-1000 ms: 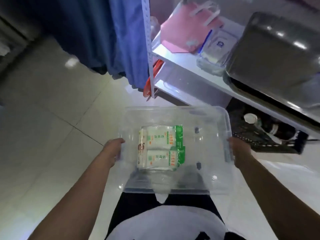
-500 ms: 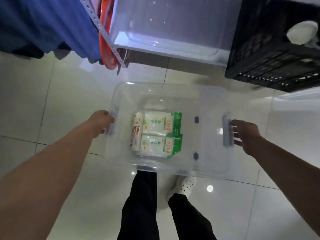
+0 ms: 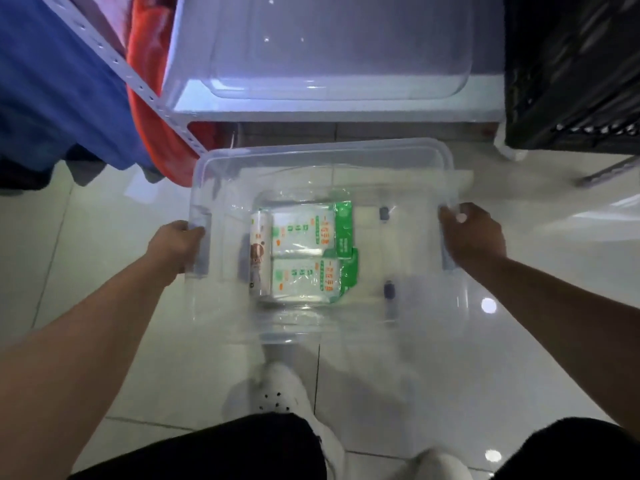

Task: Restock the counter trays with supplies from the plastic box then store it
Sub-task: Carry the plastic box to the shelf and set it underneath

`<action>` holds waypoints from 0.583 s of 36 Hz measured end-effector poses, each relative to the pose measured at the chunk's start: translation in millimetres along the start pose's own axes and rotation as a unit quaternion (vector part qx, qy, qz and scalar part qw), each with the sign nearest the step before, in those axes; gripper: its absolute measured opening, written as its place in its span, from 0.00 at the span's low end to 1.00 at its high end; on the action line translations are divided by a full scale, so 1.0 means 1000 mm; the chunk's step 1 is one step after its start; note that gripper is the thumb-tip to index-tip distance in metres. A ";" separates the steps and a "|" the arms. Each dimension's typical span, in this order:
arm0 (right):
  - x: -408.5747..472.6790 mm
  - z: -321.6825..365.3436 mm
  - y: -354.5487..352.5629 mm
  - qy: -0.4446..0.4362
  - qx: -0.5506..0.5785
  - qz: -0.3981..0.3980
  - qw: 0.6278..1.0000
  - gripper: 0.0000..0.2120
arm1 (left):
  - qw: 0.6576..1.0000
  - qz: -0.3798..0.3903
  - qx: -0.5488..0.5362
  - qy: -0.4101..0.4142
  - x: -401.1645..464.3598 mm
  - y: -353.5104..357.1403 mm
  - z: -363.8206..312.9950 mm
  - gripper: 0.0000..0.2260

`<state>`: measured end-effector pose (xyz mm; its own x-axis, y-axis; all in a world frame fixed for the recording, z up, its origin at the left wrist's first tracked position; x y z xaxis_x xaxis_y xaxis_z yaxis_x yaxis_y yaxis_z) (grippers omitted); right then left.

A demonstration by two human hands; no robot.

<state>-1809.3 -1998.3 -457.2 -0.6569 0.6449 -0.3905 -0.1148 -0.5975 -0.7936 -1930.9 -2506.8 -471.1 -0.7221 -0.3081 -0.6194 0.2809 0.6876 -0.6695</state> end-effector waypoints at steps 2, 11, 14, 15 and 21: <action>0.009 0.009 0.012 -0.055 -0.040 -0.018 0.998 0.26 | 0.999 0.007 0.040 0.008 0.011 0.000 -0.010 0.20; -0.003 0.031 0.049 -0.241 -0.193 -0.108 0.945 0.43 | 0.967 0.001 0.253 -0.014 0.049 -0.005 -0.031 0.20; -0.009 0.037 0.054 -0.285 -0.219 -0.092 0.929 0.39 | 0.926 -0.065 0.363 0.078 0.041 -0.011 -0.065 0.32; -0.010 0.037 0.054 -0.276 -0.214 -0.084 0.933 0.39 | 0.915 -0.113 0.374 0.100 0.033 -0.015 -0.079 0.34; -0.014 0.043 0.060 -0.237 -0.201 -0.058 0.949 0.38 | 0.863 -0.153 0.328 0.352 -0.025 0.042 -0.181 0.37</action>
<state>-1838.7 -2063.8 -478.9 -0.9296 0.3514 -0.1114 0.0242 -0.2434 -0.9696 -2015.5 -2351.3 -410.2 -0.9664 0.2248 -0.1250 0.1403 0.0535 -0.9887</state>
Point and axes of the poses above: each hand's wrist, its own x-axis towards the middle knuckle, its own y-axis out of the palm, z = x × y, the point moved 9 cm from there along x, towards the middle knuckle
